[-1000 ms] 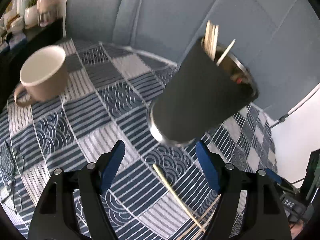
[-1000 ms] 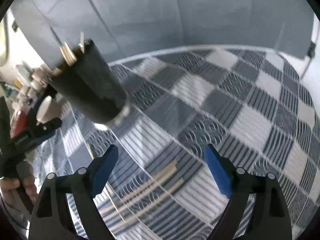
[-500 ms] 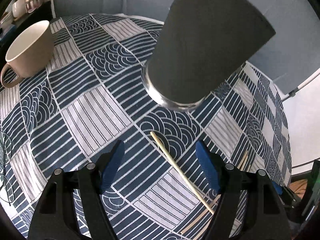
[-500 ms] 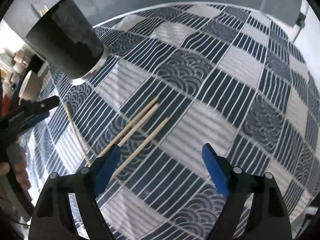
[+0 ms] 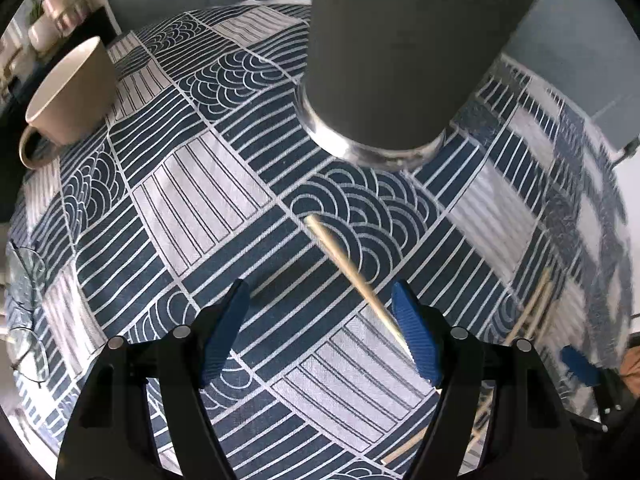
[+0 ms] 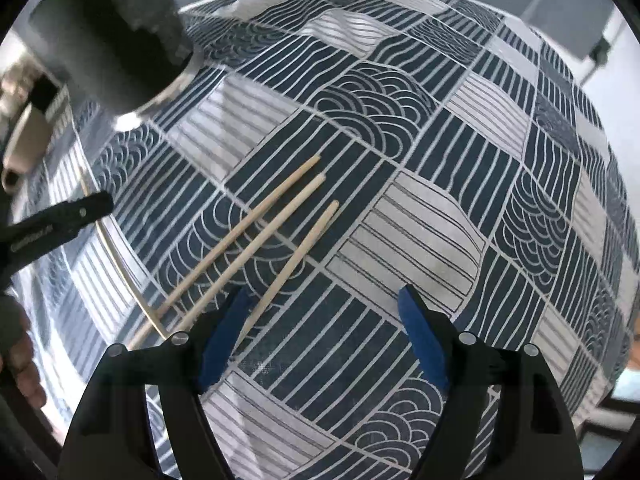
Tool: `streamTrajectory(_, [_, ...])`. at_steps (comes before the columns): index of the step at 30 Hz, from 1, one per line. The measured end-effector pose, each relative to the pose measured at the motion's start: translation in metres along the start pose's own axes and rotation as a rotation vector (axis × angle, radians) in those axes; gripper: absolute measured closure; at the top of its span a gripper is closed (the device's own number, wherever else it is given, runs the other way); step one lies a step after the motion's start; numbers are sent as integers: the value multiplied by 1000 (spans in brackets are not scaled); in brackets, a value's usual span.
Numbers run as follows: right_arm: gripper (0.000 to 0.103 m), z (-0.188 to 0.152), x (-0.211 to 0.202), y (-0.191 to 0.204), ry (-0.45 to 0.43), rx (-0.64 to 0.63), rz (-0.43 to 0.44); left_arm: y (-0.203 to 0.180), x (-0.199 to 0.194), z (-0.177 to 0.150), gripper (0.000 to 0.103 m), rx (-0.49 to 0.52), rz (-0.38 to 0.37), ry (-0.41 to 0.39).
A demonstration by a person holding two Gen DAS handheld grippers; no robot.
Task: Organize utensils
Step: 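Close the left tool on a chopstick while the right tool grasps another, then lift the left tool's chopstick over the holder while the right tool carries its own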
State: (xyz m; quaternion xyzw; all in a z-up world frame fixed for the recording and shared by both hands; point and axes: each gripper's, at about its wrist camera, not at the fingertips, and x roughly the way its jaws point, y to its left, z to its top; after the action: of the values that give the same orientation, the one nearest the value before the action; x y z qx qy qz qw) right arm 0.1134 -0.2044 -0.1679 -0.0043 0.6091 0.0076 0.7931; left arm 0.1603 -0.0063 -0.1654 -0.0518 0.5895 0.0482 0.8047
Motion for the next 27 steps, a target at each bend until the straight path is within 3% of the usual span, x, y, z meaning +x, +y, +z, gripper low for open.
streamTrajectory(2, [29,-1,-1,2,-14,-8,4,-9,5,-1,18,44,38,21])
streamTrajectory(6, [35,-2,-3,1,-31,-32,7,-13,4,-6,15,19,41,1])
streamTrajectory(8, [46,-6,-8,0,-52,-49,13,-14,4,-7,16,23,41,-13])
streamTrajectory(10, [70,-9,-10,-3,-68,-74,22,-15,2,-10,19,45,34,-29])
streamTrajectory(12, [85,-9,-13,-7,-72,-91,25,-16,1,-14,20,70,23,-42])
streamTrajectory(15, [95,-10,-13,-14,-62,-98,35,-5,-5,-21,37,79,12,-69])
streamTrajectory(18, [99,-12,-12,-26,-57,-117,17,14,-11,-28,66,84,5,-96])
streamTrajectory(20, [99,-13,-12,-33,-49,-103,20,27,-12,-24,94,58,-11,-85])
streamTrajectory(24, [99,-14,-13,-52,-32,-55,54,42,-12,-16,99,46,-45,-24])
streamTrajectory(27, [99,-12,-29,-63,-87,-6,138,58,-14,-12,99,-43,-97,9])
